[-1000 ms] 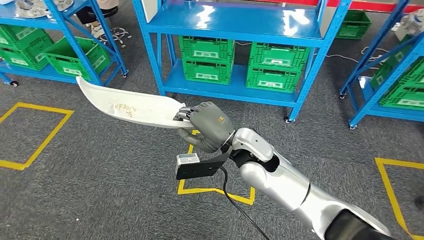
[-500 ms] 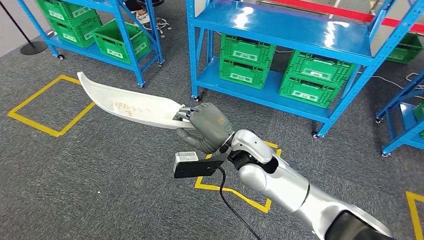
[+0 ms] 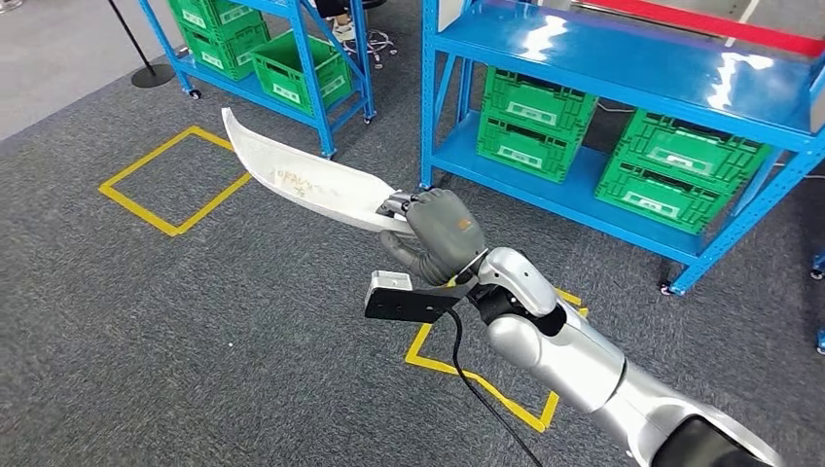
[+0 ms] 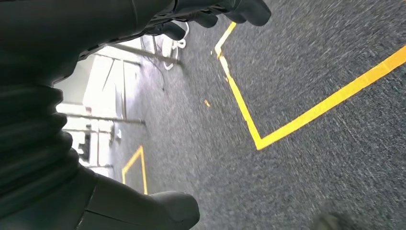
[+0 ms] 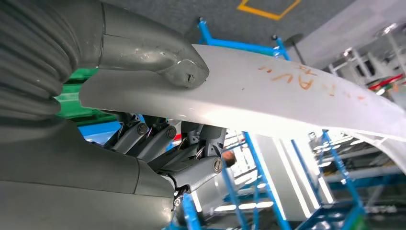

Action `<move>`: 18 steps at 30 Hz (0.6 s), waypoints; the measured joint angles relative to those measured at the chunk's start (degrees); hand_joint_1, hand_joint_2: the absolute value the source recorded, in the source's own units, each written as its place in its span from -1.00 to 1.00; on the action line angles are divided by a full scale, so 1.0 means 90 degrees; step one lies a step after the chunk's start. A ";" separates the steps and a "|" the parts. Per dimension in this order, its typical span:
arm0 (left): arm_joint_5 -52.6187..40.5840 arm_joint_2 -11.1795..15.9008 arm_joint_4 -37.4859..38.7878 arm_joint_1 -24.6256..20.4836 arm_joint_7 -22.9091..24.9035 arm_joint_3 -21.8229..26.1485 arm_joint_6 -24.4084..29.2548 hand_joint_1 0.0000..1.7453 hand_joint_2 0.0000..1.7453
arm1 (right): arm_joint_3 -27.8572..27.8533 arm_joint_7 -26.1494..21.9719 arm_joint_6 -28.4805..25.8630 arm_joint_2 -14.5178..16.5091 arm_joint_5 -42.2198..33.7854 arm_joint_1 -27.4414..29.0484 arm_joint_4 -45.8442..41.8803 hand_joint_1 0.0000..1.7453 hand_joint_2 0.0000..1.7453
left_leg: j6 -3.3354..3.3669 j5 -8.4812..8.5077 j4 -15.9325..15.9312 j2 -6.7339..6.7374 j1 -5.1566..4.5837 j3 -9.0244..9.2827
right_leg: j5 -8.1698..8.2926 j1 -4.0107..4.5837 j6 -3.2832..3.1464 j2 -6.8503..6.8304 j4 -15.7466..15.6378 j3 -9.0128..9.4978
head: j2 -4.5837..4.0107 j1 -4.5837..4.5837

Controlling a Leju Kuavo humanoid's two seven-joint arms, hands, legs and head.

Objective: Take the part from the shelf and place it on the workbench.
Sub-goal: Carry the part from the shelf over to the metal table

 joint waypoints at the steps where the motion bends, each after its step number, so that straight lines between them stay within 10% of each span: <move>1: 0.0007 0.0008 0.0004 0.0003 -0.0016 0.0000 0.0000 -1.00 1.00 | 0.0004 0.0005 0.0013 0.0039 0.0022 -0.0023 0.0035 1.00 1.00 | -0.0019 -0.0114 0.0304 0.0040 0.0007 -0.0126 | -0.0002 0.0008 -0.0003 -0.0098 0.0002 -0.0004 | 0.0000 -0.0003; 3: 0.0029 0.0022 0.0011 0.0015 -0.0037 0.0000 0.0000 -1.00 1.00 | 0.0018 0.0017 0.0023 0.0115 0.0071 -0.0063 0.0093 1.00 1.00 | -0.0036 -0.0006 0.0257 0.0096 0.0014 -0.0045 | -0.0008 0.0015 0.0001 -0.0291 0.0007 -0.0008 | 0.0000 -0.0006; 7: 0.0081 0.0045 0.0014 0.0002 -0.0077 0.0001 0.0000 -1.00 1.00 | 0.0030 0.0023 0.0041 0.0256 0.0114 -0.0201 0.0197 1.00 1.00 | 0.0070 0.0573 -0.1238 0.0550 -0.0015 0.0798 | -0.0065 0.0060 0.0089 -0.0622 0.0046 0.0012 | 0.0000 -0.0001; 10: 0.0106 0.0059 0.0015 0.0015 -0.0072 0.0006 0.0000 -1.00 1.00 | 0.0035 0.0011 0.0055 0.0378 0.0140 -0.0319 0.0293 1.00 1.00 | 0.0219 0.0637 -0.1333 0.0419 -0.0032 0.0810 | -0.0098 0.0078 0.0186 -0.0816 0.0057 0.0032 | 0.0000 0.0023; 13: 0.0142 0.0072 0.0016 0.0026 -0.0040 0.0026 0.0000 -1.00 1.00 | 0.0036 -0.0012 0.0101 0.0468 0.0174 -0.0401 0.0322 1.00 1.00 | 0.0332 0.0698 -0.1379 0.0202 0.0002 0.0806 | -0.0413 0.0015 0.0292 -0.0366 0.0521 -0.0154 | 0.0000 0.0051; 16: 0.0258 0.0078 0.0015 0.0001 -0.0026 0.0078 0.0000 -1.00 1.00 | 0.0046 -0.0013 0.0245 0.0531 0.0194 -0.0442 0.0427 1.00 1.00 | 0.0371 0.0724 -0.1371 -0.0060 0.0010 0.0770 | -0.0918 -0.0018 0.0330 0.0072 0.1747 -0.0745 | 0.0000 0.0088; 18: 0.0311 0.0073 0.0016 0.0000 -0.0015 0.0129 0.0000 -1.00 1.00 | 0.0075 -0.0036 0.0329 0.0592 0.0214 -0.0499 0.0536 1.00 1.00 | 0.0368 0.0730 -0.1345 -0.0254 0.0007 0.0754 | -0.0772 -0.0027 0.0320 0.0116 0.1810 -0.0817 | 0.0000 0.0095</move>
